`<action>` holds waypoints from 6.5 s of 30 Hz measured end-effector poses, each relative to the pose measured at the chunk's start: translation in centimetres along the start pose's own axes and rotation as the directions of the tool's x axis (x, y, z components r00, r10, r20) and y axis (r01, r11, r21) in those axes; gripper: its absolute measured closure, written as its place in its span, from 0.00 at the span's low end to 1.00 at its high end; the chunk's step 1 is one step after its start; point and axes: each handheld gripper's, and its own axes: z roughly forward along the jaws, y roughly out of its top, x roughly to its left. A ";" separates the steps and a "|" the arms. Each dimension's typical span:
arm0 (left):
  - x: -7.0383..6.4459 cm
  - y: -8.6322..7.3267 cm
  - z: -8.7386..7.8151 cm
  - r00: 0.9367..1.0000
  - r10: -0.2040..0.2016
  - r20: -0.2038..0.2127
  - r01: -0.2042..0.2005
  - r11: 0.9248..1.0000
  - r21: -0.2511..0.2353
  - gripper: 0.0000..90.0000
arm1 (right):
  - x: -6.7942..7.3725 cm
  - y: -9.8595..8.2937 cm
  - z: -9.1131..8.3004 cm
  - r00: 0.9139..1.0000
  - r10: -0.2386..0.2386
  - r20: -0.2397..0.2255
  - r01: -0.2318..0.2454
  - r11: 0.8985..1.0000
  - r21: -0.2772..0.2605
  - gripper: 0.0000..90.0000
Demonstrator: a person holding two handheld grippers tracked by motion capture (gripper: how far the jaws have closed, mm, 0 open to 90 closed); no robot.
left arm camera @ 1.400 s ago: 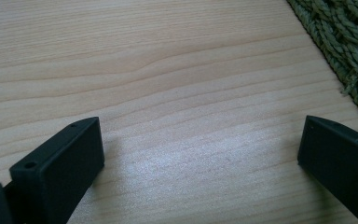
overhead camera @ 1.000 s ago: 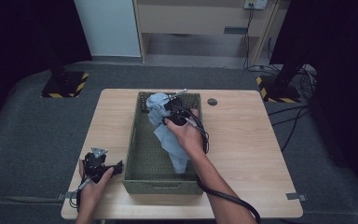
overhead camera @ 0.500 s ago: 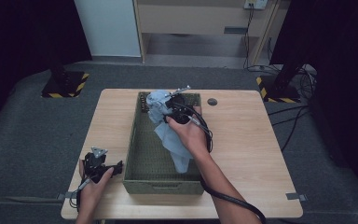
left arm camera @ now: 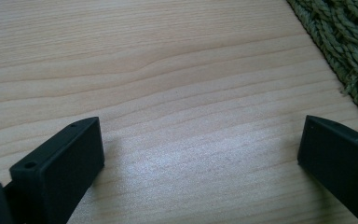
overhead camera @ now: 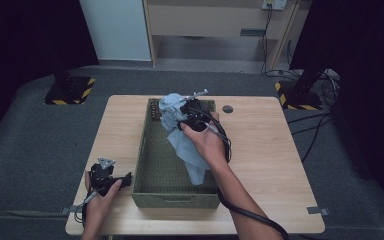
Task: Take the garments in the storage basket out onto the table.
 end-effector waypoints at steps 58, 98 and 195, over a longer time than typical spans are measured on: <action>0.0 0.0 0.0 1.000 -0.002 0.000 0.002 1.000 0.000 0.00 | -4.7 0.3 -8.4 0.999 0.013 0.030 -0.011 0.998 -0.059 0.64; 0.0 0.0 0.0 1.000 -0.001 -0.001 0.001 1.000 0.001 0.00 | -14.5 -5.4 -8.5 0.982 0.142 0.121 -0.135 0.989 -0.065 0.63; 0.0 0.0 0.0 1.000 0.001 0.000 -0.001 1.000 0.001 0.00 | -19.4 -10.6 5.4 0.957 0.215 0.195 -0.235 0.969 0.081 0.61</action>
